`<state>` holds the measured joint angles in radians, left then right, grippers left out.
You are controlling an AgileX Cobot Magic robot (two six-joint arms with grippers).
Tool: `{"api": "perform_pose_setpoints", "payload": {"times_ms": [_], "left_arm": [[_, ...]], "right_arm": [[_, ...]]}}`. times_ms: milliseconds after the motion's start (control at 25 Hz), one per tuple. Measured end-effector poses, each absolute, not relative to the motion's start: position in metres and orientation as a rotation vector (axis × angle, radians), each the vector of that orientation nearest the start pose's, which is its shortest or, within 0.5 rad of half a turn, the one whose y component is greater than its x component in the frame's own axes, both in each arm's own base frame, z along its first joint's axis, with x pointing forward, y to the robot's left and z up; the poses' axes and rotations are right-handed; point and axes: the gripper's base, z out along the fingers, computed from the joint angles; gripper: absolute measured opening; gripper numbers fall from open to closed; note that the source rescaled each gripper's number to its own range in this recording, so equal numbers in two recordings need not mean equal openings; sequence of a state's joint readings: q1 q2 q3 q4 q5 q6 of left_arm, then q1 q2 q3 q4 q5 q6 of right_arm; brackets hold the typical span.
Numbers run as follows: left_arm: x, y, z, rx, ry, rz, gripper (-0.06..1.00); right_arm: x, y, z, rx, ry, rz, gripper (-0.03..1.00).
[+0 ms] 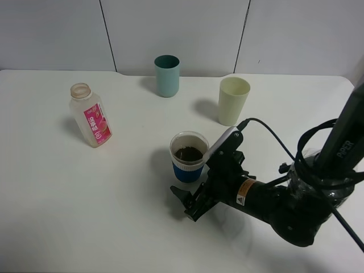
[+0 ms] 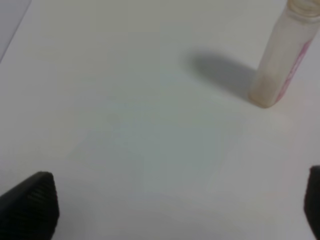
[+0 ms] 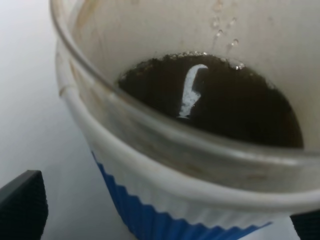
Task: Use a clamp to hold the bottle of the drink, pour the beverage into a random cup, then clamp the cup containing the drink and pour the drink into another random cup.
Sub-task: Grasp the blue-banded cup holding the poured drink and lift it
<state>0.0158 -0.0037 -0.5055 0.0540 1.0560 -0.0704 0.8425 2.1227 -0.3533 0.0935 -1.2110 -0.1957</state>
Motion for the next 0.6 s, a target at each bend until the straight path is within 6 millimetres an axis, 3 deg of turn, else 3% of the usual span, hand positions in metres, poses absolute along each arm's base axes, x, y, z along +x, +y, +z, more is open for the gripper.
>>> {"api": "perform_pose_setpoints", "payload": {"times_ms": [600], "left_arm": [[-0.006,0.0042,0.2793,-0.09,2.027,0.03,1.0]], "right_arm": [[0.1735,0.1881,0.0502,-0.991,1.807,0.359,0.87]]}}
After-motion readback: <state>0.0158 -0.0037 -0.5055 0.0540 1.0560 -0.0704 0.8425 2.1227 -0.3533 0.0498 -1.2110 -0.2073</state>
